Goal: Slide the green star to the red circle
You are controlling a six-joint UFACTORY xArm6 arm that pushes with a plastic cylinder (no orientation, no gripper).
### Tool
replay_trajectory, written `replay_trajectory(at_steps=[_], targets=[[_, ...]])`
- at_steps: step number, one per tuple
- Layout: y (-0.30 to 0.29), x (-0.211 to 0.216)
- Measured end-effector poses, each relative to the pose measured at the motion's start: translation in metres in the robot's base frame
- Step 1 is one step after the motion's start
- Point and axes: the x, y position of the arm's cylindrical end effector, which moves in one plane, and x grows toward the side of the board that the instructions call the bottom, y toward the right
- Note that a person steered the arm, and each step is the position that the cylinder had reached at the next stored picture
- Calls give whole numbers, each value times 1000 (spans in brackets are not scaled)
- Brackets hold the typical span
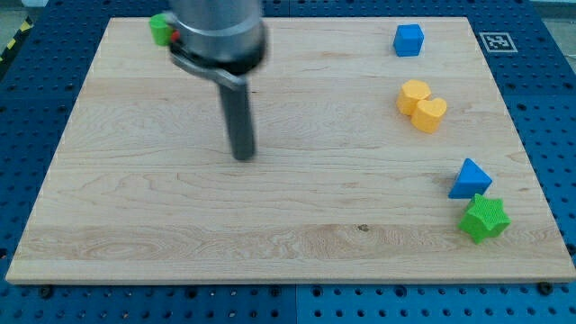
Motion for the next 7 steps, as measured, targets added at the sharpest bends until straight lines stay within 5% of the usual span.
replay_trajectory(at_steps=[1, 3, 7], targets=[[95, 60], [164, 125], [267, 101]])
